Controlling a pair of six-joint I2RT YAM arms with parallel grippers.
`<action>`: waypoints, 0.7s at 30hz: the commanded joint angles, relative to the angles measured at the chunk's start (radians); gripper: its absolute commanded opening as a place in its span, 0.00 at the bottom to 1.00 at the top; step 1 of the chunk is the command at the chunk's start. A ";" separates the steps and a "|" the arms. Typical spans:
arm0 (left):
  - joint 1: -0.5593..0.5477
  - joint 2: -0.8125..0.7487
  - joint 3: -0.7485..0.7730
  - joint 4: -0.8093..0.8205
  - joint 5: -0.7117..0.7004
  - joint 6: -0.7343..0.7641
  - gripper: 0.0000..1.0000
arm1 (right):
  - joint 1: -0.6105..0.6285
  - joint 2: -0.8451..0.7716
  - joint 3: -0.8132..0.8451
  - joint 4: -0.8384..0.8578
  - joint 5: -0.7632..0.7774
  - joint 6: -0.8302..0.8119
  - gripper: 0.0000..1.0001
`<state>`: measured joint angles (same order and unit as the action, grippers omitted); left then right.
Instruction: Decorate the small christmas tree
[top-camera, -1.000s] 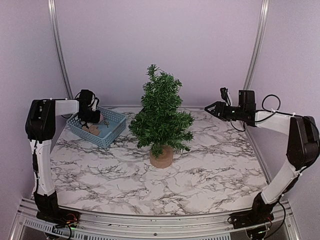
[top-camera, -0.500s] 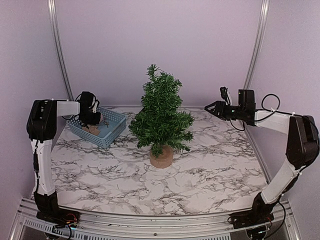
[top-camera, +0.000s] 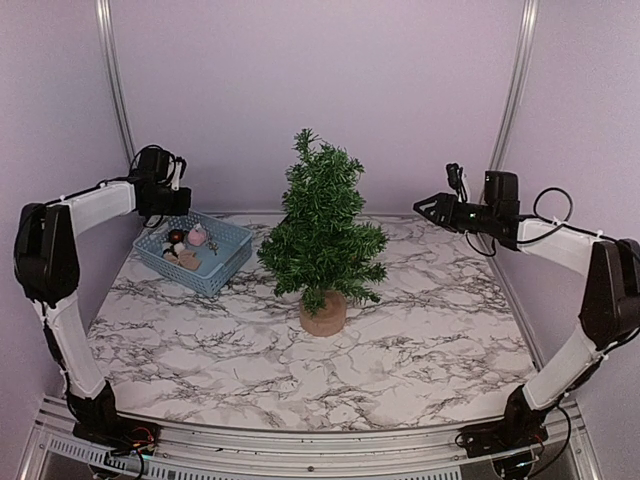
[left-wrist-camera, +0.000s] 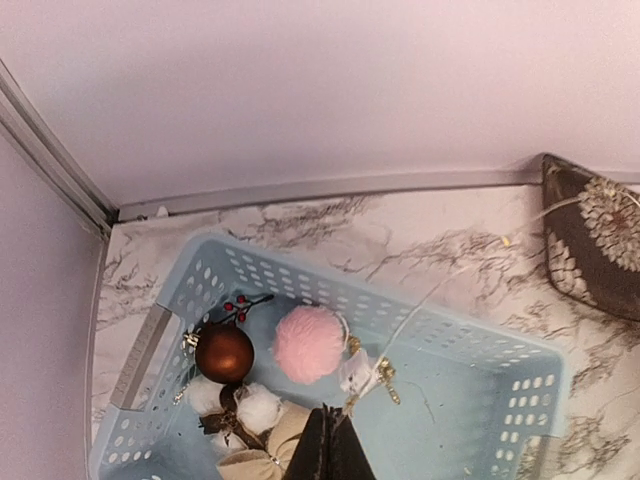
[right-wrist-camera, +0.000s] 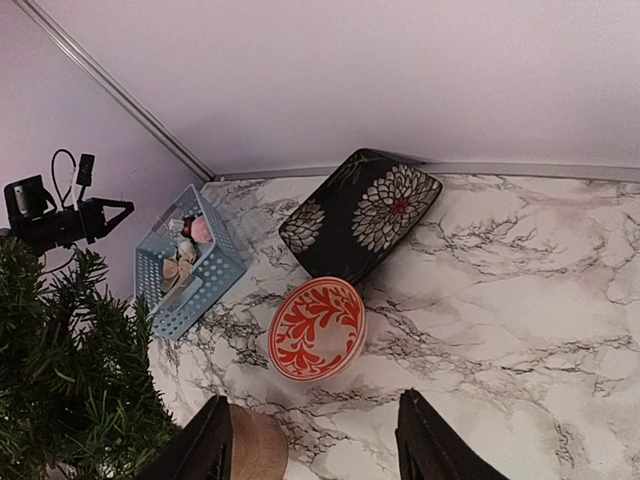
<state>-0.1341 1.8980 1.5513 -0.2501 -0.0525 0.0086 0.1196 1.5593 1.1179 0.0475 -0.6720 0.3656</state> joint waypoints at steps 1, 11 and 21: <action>-0.023 -0.114 -0.010 0.006 0.031 -0.045 0.00 | 0.005 -0.063 0.010 0.003 -0.005 -0.008 0.55; -0.057 -0.337 0.016 -0.003 0.120 -0.073 0.00 | 0.006 -0.156 0.016 -0.028 -0.034 -0.042 0.54; -0.081 -0.499 0.101 -0.013 0.223 -0.113 0.00 | 0.025 -0.262 0.019 -0.037 -0.081 -0.090 0.54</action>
<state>-0.2085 1.4616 1.5829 -0.2604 0.1020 -0.0719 0.1226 1.3457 1.1179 0.0235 -0.7158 0.3115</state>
